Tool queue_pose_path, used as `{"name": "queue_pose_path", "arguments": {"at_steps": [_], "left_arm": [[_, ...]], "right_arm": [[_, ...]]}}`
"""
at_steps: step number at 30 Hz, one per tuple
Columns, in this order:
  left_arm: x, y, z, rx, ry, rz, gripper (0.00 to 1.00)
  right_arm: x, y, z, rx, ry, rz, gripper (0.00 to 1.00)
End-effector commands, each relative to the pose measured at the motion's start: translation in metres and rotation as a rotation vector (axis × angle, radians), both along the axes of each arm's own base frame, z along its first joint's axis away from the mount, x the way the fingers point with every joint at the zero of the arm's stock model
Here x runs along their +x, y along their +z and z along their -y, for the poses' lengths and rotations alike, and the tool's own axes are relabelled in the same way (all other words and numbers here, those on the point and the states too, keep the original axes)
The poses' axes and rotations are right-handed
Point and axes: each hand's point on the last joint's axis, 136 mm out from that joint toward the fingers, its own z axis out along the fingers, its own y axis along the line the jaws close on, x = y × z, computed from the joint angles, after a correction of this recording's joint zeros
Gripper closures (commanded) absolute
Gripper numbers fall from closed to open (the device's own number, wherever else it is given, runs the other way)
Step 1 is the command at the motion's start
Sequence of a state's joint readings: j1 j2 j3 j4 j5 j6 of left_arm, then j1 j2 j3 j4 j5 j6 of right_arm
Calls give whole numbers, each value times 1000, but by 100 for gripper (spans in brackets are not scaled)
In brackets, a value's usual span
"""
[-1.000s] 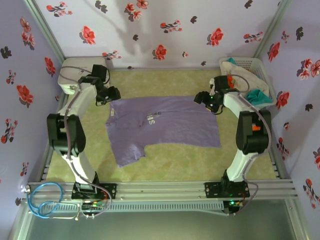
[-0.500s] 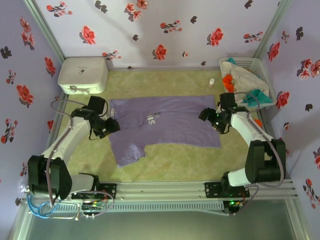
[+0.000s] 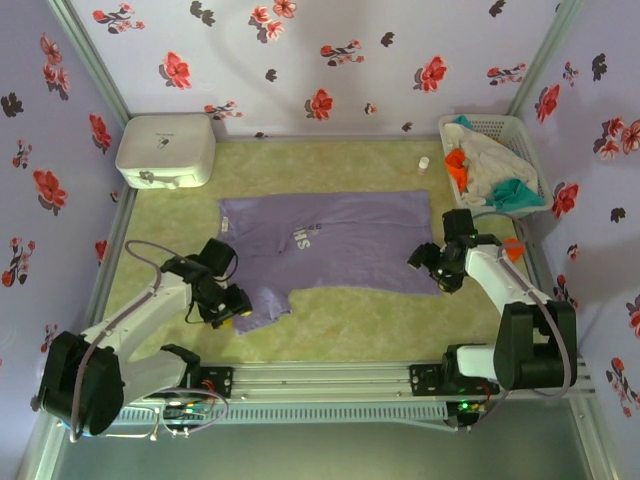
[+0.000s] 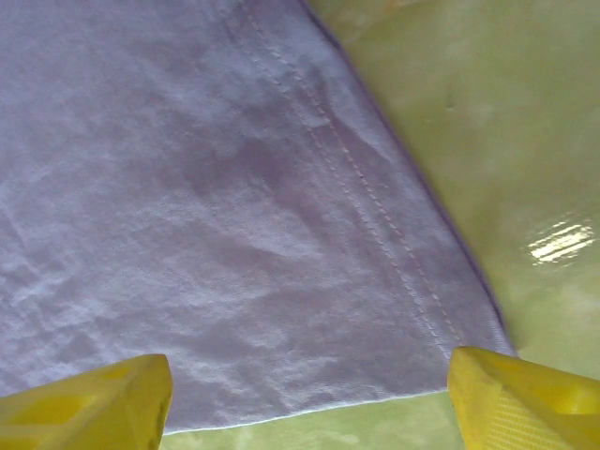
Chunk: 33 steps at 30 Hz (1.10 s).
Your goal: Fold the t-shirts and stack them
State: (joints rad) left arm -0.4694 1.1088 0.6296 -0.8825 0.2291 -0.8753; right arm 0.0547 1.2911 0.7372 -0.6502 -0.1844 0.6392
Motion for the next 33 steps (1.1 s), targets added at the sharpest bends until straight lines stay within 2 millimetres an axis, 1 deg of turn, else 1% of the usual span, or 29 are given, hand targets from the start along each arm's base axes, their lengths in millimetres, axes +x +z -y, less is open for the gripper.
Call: {"name": "queue_pose_path", "arguments": {"at_steps": [1,4,7,12,17,21,29,33], "left_arm": [[-12,-9,0,8,52,-41,55],[-18,-18,2,24,36,-69,55],[-20,-25,1,43,29,-79,55],[-14,-38,4,42,36,-70,56],[-10,-48,7,47,25,-64,60],[-10,-52,5,67,16,-71,63],[-5,-51,7,68,16,-50,71],[-2,-51,8,67,15,-45,75]], "right_arm": [[-8,-3,10,-24,-47,-23,23],[-10,-4,11,-22,-48,-30,23],[-12,-5,13,-29,-52,-36,23],[-20,-11,17,-37,-65,-56,24],[-25,-20,21,-43,-76,-83,26],[-28,-26,25,-60,-88,-93,30],[-33,-45,20,-25,-120,-110,41],[-31,-47,20,-24,-122,-112,44]]}}
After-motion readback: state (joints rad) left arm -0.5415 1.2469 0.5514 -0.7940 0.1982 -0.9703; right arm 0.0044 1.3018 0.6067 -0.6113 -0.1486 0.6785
